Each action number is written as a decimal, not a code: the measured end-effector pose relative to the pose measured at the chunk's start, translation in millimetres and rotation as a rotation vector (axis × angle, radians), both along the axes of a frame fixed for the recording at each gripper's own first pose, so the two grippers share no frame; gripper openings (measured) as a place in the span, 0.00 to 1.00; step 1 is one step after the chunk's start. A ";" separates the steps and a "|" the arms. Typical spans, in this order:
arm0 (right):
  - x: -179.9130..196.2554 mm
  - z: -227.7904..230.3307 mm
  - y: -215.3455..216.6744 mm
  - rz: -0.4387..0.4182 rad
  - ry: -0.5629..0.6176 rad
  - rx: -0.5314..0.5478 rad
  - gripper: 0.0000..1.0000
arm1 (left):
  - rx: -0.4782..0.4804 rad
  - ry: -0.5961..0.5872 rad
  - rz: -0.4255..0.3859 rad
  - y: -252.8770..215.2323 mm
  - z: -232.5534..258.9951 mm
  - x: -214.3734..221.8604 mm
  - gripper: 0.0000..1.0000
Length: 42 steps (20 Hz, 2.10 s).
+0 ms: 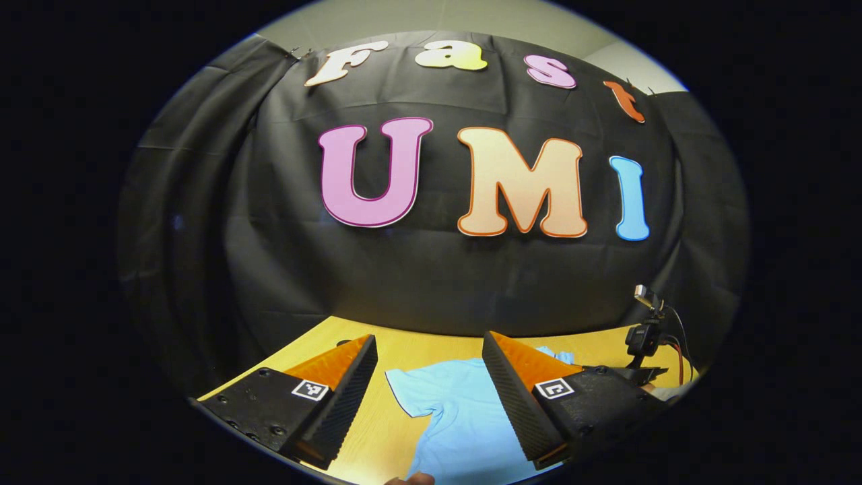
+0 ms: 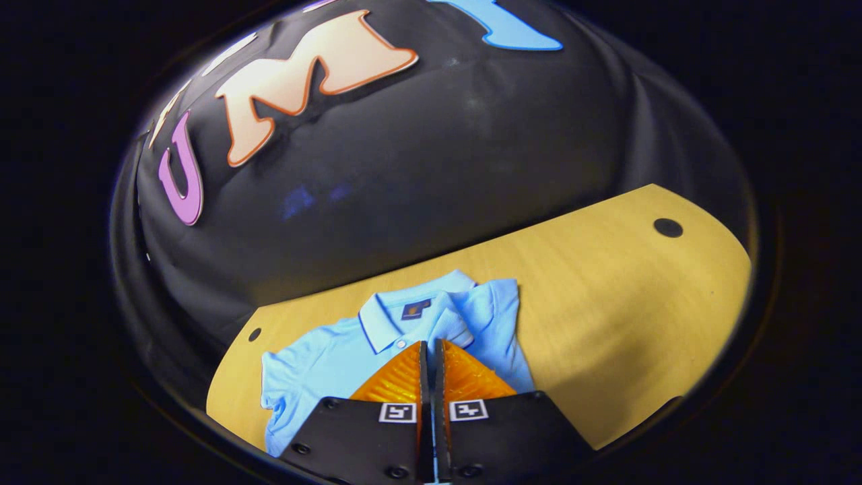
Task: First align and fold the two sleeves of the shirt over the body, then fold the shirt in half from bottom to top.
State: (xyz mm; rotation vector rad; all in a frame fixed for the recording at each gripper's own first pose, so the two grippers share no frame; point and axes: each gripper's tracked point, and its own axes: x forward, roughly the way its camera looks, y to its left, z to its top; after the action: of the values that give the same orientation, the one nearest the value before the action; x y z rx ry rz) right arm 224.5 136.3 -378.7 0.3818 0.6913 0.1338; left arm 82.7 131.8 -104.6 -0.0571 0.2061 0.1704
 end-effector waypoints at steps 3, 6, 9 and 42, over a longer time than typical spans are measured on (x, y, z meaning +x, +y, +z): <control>-15.3 2.5 5.2 0.050 0.006 -0.038 0.46 | 0.023 -0.001 0.007 7.7 -13.5 19.5 0.96; -27.0 24.0 -13.5 0.084 -0.070 -0.137 1.00 | 0.044 -0.008 0.030 18.4 -26.7 41.2 0.96; -50.8 53.6 -35.6 0.072 -0.113 -0.150 0.98 | 0.040 0.006 0.037 22.3 -51.4 61.7 0.95; -158.0 97.2 -116.9 0.033 -0.099 -0.231 0.98 | -0.206 0.457 -0.008 4.3 -260.6 129.4 0.00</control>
State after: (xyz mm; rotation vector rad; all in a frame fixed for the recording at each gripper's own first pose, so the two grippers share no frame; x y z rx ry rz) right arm 66.5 19.5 -281.5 0.1408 0.6075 0.1024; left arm 212.2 136.2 -365.2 -0.2231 0.6800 0.1523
